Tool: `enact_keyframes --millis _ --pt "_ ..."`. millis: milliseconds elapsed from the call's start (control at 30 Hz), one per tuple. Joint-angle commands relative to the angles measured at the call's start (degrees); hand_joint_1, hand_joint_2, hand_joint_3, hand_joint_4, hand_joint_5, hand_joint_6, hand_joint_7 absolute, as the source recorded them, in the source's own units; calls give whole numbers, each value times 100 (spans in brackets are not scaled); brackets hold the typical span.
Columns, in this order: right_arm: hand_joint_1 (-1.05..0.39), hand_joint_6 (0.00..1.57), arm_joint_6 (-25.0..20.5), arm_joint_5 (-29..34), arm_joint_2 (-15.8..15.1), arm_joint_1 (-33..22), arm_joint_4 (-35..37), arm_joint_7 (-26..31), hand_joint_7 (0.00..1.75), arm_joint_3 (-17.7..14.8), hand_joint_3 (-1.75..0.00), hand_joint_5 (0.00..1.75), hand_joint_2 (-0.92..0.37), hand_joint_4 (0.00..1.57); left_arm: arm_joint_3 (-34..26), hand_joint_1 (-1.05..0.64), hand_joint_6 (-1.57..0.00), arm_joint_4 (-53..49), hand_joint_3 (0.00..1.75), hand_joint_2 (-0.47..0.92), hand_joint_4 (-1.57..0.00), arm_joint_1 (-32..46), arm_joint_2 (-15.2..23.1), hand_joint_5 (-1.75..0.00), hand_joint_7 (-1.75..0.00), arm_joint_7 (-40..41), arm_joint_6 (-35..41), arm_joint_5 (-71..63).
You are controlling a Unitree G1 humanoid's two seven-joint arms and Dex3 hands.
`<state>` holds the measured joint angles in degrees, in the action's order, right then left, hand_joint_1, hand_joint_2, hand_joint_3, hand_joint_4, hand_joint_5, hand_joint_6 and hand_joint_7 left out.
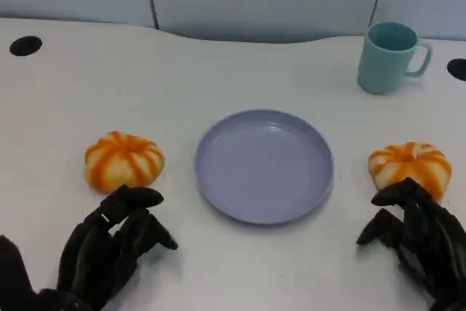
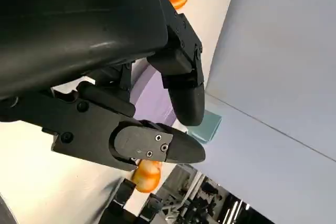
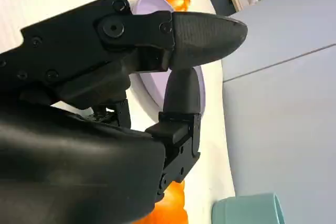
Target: Grasp the bread from the table and place it into the plate.
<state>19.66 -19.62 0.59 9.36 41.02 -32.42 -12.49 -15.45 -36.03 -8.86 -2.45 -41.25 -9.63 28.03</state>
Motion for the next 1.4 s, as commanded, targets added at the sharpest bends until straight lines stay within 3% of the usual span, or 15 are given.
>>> enact_keyframes --millis 33,267,467,500,533,633,767,1000,1100,1200,1333,1400 --pt "-47 36 -2 -17 -70 -40 -60 15 159 -30 -49 175 -92 48 -16 -64 -58 78 21 92 -54 57 94 -170 -113 34 -8 -22" --pt "-47 37 65 18 -46 -86 -95 26 159 -2 -49 175 -92 49 -30 -64 -56 121 23 92 -53 68 97 -168 -112 -53 -286 -44" --pt "-46 35 62 23 -33 -116 -134 20 161 27 -52 175 -92 46 24 -65 -61 217 24 92 -55 81 84 -156 -96 -82 -849 -148" --pt "-47 35 60 29 -30 -112 -125 21 161 33 -51 175 -92 47 76 -64 -61 326 23 92 -55 95 104 -138 -80 -98 -1149 -272" --pt "-48 35 59 33 -28 -110 -119 23 161 37 -51 175 -92 47 114 -65 -62 396 22 92 -57 105 118 -111 -50 -110 -1371 -363" --pt "-48 35 34 27 -28 -93 -100 17 161 41 -50 175 -92 46 249 -68 -63 428 23 92 -55 62 287 -78 -16 118 -2322 -972" --pt "-48 35 86 47 -20 -69 -59 29 161 42 -50 175 -92 47 423 -68 -57 548 24 92 -45 -22 540 -52 -2 559 -3146 -1701" --pt "-48 37 28 42 23 -83 -122 88 161 58 -49 175 -92 47 625 -61 -40 978 21 92 -29 -126 1244 -38 0 2141 -3972 -3887" --pt "-48 37 57 82 57 -100 -141 168 160 77 -49 175 -92 48 701 -52 -30 1509 14 92 -18 -127 1700 -29 0 3055 -3855 -5363" --pt "-49 37 26 91 58 -98 -137 175 158 91 -48 175 -92 47 861 -45 -27 2311 6 90 -12 -40 2012 -18 0 3764 -3209 -6766" --pt "-49 38 28 57 74 -79 -101 138 157 72 -48 175 -92 47 1194 -43 -26 2772 3 89 -11 -29 2236 -14 0 4161 -2572 -7490" --pt "-46 37 41 23 92 -57 -43 87 156 52 -51 175 -92 47 1439 -27 -22 3016 1 80 -5 -162 2411 -10 0 4173 -2087 -8045"
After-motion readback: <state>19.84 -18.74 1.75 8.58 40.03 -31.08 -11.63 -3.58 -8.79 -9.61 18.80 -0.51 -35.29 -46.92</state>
